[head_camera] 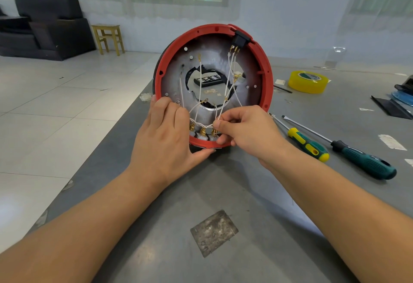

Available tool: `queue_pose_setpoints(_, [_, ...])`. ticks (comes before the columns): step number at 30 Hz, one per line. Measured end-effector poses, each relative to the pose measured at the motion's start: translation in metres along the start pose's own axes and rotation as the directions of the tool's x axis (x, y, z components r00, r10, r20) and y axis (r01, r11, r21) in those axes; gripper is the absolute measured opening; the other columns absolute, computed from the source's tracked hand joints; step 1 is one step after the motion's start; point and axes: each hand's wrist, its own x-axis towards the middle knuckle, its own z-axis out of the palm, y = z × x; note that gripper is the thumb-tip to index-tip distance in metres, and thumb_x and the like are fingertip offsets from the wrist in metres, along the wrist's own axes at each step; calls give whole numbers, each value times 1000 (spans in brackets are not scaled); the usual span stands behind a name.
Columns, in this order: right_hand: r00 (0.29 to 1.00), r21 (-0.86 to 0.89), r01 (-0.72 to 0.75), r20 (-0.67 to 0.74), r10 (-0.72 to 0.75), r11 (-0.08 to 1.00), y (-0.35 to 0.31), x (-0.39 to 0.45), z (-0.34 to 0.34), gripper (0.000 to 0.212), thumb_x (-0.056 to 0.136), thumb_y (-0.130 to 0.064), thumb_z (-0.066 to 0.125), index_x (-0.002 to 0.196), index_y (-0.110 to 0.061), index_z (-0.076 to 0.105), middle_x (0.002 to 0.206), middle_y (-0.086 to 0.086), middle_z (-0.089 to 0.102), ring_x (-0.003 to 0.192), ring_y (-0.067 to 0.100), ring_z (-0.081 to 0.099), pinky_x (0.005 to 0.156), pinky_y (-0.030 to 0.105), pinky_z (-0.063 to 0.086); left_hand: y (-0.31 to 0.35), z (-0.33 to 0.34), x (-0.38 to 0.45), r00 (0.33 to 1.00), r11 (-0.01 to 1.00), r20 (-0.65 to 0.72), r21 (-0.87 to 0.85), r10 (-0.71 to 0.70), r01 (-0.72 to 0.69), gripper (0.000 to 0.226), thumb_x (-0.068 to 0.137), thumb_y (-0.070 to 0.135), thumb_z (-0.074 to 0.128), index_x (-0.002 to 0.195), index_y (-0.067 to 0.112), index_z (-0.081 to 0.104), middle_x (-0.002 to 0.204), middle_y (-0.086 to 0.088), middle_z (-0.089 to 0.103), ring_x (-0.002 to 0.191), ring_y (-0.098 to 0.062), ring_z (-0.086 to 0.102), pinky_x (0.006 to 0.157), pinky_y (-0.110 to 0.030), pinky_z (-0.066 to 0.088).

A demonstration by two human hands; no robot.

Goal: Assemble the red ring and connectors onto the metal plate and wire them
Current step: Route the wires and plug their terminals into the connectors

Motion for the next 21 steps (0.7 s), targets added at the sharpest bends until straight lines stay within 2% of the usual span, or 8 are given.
queue_pose_setpoints(4, [1000, -17, 0, -5, 0, 1000, 0, 0, 0, 13, 95, -21, 73, 83, -18, 77, 59, 0, 73, 53, 3, 66, 47, 10, 43, 0, -1, 0, 1000, 1000, 10, 0, -10, 10, 84, 88, 89, 42, 95, 6, 52, 94, -14, 55, 116, -40, 50, 107, -53, 48])
queue_pose_setpoints(9, [1000, 8, -14, -9, 14, 1000, 0, 0, 0, 13, 95, -21, 72, 83, -16, 77, 58, 2, 72, 53, 4, 66, 46, 10, 43, 0, -1, 0, 1000, 1000, 15, 4, -3, 3, 81, 85, 87, 51, 96, 6, 51, 95, -14, 55, 116, -40, 50, 107, -53, 47])
queue_pose_setpoints(15, [1000, 4, -22, 0, 22, 1000, -1, 0, -1, 13, 95, -21, 72, 85, -15, 78, 58, 2, 72, 53, 5, 65, 46, 11, 42, -1, -1, 0, 999, 1000, 39, 20, -16, 15, 84, 84, 88, 50, 97, 5, 51, 96, -15, 56, 117, -39, 50, 107, -52, 47])
queue_pose_setpoints(18, [1000, -6, -24, 9, 24, 1000, -1, 0, -1, 14, 95, -23, 72, 84, -17, 78, 60, 1, 73, 57, 8, 67, 47, 12, 42, 0, -1, 0, 999, 999, 50, 27, -21, 20, 85, 84, 89, 49, 98, 5, 52, 97, -15, 56, 118, -39, 49, 107, -51, 46])
queue_pose_setpoints(21, [1000, -39, -17, 16, 18, 999, 0, 1, -1, 14, 94, -24, 72, 82, -19, 77, 61, 0, 73, 66, 18, 74, 54, 19, 45, -1, -1, -1, 999, 1000, 49, 18, -23, 22, 83, 83, 86, 55, 98, 5, 53, 97, -15, 56, 117, -40, 50, 106, -53, 48])
